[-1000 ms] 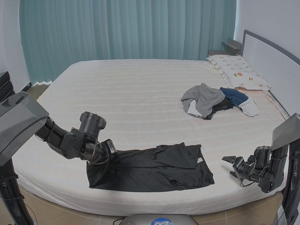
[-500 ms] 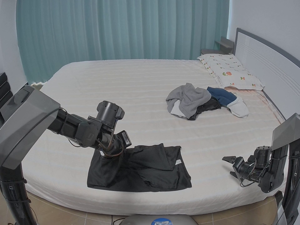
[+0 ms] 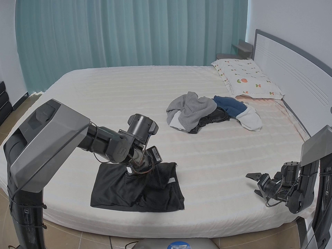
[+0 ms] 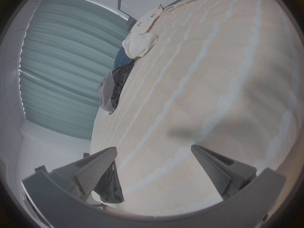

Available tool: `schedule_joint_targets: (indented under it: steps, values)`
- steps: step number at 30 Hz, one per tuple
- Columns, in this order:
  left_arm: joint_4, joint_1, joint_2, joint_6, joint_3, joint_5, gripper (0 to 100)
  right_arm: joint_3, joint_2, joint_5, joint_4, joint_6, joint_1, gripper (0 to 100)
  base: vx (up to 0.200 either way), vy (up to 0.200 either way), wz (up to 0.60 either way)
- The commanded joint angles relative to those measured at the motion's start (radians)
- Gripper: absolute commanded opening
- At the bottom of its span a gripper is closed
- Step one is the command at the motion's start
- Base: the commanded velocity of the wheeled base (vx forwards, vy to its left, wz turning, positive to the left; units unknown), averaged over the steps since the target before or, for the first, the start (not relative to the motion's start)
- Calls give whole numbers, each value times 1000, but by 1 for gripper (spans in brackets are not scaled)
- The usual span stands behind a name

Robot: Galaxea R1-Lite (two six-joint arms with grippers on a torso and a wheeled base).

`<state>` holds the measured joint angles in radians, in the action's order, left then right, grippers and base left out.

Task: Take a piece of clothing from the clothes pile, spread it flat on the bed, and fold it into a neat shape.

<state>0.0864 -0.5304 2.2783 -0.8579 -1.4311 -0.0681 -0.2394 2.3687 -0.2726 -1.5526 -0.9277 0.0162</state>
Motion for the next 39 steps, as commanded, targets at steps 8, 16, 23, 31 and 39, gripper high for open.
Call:
schedule_joint_targets:
  steps: [8,16,23,31,39]
  values:
    - [24,-34,92,-61,-77,-15,0,2,7,0,-11,12,1,100,0,0,0]
    - [61,-45,104,-66,-88,-12,100,2,9,0,-11,13,1,100,0,0,0]
    - [121,-43,76,-70,-57,-2,100,2,7,0,-11,13,1,100,0,0,0]
    - [73,46,-56,-93,146,83,100,3,9,0,-11,13,1,100,0,0,0]
    - [-183,194,-178,-188,356,243,100,3,9,0,-11,13,1,100,0,0,0]
